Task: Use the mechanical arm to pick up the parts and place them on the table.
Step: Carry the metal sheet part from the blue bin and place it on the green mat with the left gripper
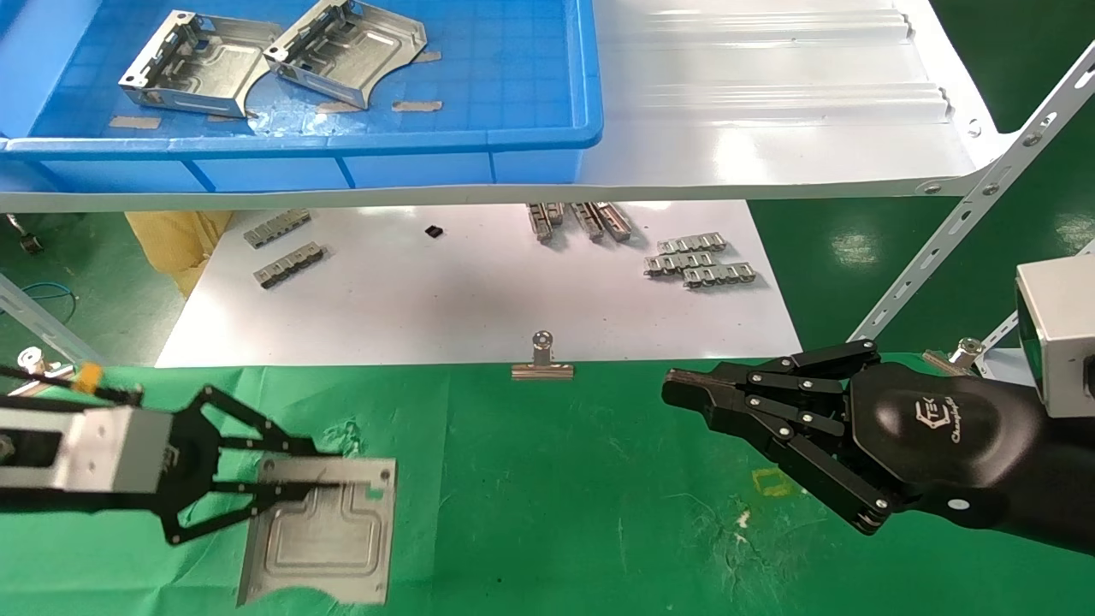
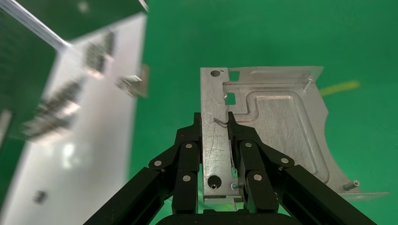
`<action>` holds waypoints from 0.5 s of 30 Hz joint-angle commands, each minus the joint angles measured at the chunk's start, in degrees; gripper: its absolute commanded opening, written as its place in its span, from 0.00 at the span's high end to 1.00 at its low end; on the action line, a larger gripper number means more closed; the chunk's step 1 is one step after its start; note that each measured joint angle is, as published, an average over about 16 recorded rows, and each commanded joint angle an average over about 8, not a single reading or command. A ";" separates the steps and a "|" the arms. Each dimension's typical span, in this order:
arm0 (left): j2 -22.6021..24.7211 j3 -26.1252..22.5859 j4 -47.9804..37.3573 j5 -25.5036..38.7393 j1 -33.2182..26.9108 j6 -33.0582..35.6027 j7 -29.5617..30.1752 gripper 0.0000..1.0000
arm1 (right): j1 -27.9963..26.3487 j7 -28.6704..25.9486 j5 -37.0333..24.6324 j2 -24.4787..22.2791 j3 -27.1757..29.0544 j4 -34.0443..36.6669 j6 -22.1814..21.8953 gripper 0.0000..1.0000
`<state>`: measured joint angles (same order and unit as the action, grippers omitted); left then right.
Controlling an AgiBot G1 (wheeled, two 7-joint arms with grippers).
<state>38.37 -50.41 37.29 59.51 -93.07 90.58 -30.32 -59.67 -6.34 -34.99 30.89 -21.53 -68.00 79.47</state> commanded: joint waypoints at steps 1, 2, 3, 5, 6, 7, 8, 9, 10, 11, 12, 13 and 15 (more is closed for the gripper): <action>0.55 -2.04 -1.41 0.86 0.14 0.00 -1.24 1.00 | 0.00 0.00 0.00 0.00 0.00 0.00 0.00 1.00; 1.00 -2.68 -2.41 1.41 -0.02 -0.28 -1.73 1.00 | 0.00 0.00 0.00 0.00 0.00 0.00 0.00 1.00; 1.48 -3.21 -3.38 1.96 -0.20 -0.60 -2.22 1.00 | 0.00 0.00 0.00 0.00 0.00 0.00 0.00 1.00; 2.49 -3.98 -5.49 2.87 -0.51 -1.32 -3.18 1.00 | 0.00 0.00 0.00 0.00 0.00 0.00 0.00 1.00; 2.98 -4.23 -6.50 3.20 -0.64 -1.64 -3.59 1.00 | 0.00 0.00 0.00 0.00 0.00 0.00 0.00 1.00; 3.46 -4.45 -7.46 3.57 -0.80 -1.98 -4.10 1.00 | 0.00 0.00 0.00 0.00 0.00 0.00 0.00 1.00; 3.90 -4.64 -8.37 3.97 -0.93 -2.35 -4.66 1.00 | 0.00 0.00 0.00 0.00 0.00 0.00 0.00 1.00; 4.31 -4.79 -9.18 4.31 -1.04 -2.68 -5.20 1.00 | 0.00 0.00 0.00 0.00 0.00 0.00 0.00 1.00; 4.70 -4.90 -10.00 4.56 -1.12 -2.94 -5.69 1.00 | 0.00 0.00 0.00 0.00 0.00 0.00 0.00 1.00; 5.06 -4.99 -10.78 4.79 -1.20 -3.18 -6.13 1.00 | 0.00 0.00 0.00 0.00 0.00 0.00 0.00 1.00; 5.38 -5.10 -11.47 5.04 -1.28 -3.40 -6.56 1.00 | 0.00 0.00 0.00 0.00 0.00 0.00 0.00 1.00; 5.68 -5.25 -12.07 5.40 -1.38 -3.67 -7.08 1.00 | 0.00 0.00 0.00 0.00 0.00 0.00 0.00 1.00; 6.22 -5.51 -13.18 6.03 -1.50 -4.27 -8.11 1.00 | 0.00 0.00 0.00 0.00 0.00 0.00 0.00 1.00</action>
<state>44.46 -55.86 24.39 65.41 -94.47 86.29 -38.37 -59.67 -6.34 -34.99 30.89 -21.53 -68.00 79.47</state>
